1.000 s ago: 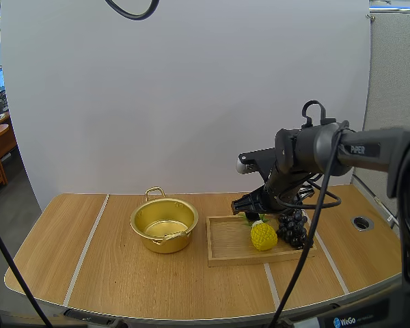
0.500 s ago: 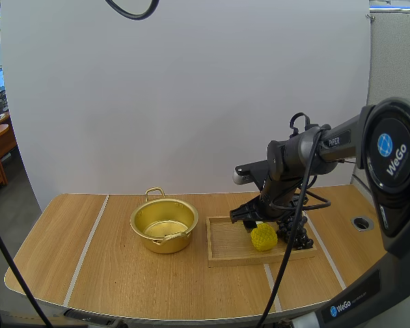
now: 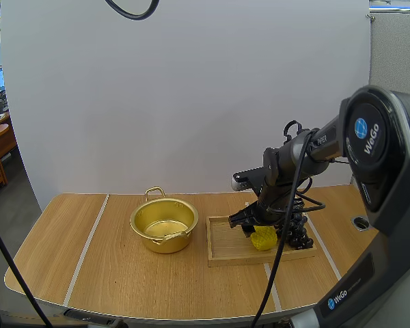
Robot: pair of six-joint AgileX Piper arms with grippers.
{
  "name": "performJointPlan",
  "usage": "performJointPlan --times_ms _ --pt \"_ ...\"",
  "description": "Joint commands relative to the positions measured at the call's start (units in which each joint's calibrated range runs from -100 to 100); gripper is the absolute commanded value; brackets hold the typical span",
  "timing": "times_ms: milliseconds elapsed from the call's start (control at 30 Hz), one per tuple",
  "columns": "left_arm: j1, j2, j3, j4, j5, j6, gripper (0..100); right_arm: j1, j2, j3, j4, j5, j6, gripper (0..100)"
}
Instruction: Open the pot, put the pineapple inside, and close it
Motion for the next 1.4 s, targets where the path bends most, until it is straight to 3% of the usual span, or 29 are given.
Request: performJointPlan --times_ms 0,500,533,633,667,867,1000,1167,1367 --pt "0.0 -0.35 -0.38 0.49 -1.89 -0.55 0 -0.2 1.27 -0.39 -0.74 -2.02 -0.06 100" --pt "0.0 -0.35 -0.38 0.49 -1.89 -0.55 0 -0.2 7.79 -0.39 -0.74 -6.74 0.05 100" --pt "0.0 -0.35 -0.38 0.49 -1.89 -0.55 0 -0.2 7.79 -0.39 -0.74 -6.74 0.05 90" --pt "0.0 -0.35 -0.38 0.49 -1.89 -0.55 0 -0.2 6.99 -0.39 -0.74 -6.4 0.05 14" --pt "0.0 -0.35 -0.38 0.49 -1.89 -0.55 0 -0.2 6.36 -0.39 -0.74 -6.19 0.05 0" --pt "0.0 -0.35 -0.38 0.49 -1.89 -0.55 0 0.15 -4.12 -1.41 -0.74 -3.7 0.05 0" --pt "0.0 -0.35 -0.38 0.49 -1.89 -0.55 0 2.45 -13.23 -5.82 -0.74 2.07 -0.28 0" --pt "0.0 -0.35 -0.38 0.49 -1.89 -0.55 0 7.67 -20.41 -13.29 -0.74 10.14 -0.28 0" --pt "0.0 -0.35 -0.38 0.49 -1.89 -0.55 0 14.86 -20.57 -20.25 -0.74 15.14 -0.28 0"
